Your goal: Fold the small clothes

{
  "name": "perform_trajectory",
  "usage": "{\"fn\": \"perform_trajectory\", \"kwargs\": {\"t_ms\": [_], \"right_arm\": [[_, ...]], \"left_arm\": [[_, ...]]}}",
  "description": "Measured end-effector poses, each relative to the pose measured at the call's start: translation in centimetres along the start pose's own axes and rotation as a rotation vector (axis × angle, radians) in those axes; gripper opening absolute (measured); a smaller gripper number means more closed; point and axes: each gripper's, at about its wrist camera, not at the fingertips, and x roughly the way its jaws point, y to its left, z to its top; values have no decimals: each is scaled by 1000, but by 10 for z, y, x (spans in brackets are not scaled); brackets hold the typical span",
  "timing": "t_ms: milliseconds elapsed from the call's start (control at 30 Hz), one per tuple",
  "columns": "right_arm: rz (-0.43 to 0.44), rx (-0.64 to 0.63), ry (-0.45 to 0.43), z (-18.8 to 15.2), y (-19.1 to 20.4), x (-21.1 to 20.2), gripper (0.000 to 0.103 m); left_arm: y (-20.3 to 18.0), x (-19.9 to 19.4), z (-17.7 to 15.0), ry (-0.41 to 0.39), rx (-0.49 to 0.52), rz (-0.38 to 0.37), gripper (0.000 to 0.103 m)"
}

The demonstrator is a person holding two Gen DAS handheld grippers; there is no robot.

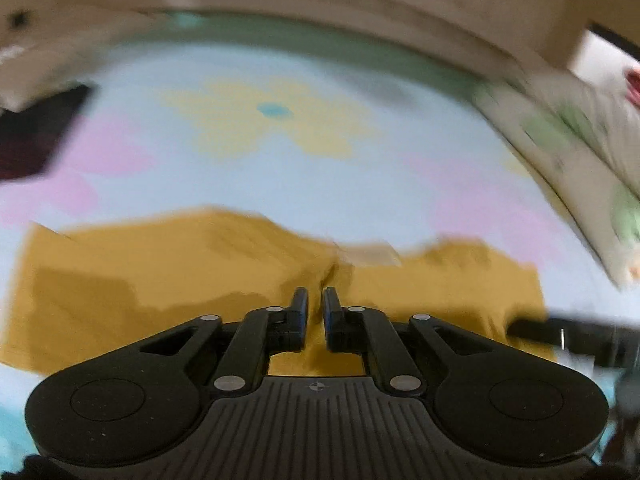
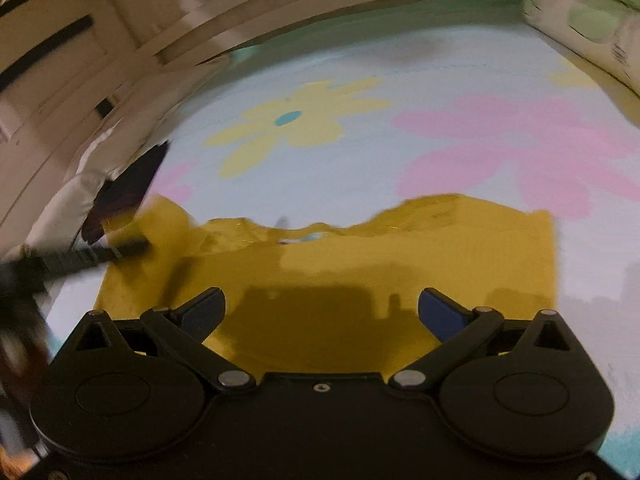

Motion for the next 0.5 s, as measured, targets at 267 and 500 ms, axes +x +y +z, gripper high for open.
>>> {"fn": "perform_trajectory", "kwargs": {"t_ms": [267, 500], "right_arm": [[58, 139, 4, 4, -21, -3, 103], [144, 139, 45, 3, 2, 19, 103]], "left_arm": [[-11, 2, -33, 80, 62, 25, 24], [15, -21, -60, 127, 111, 124, 25]]}}
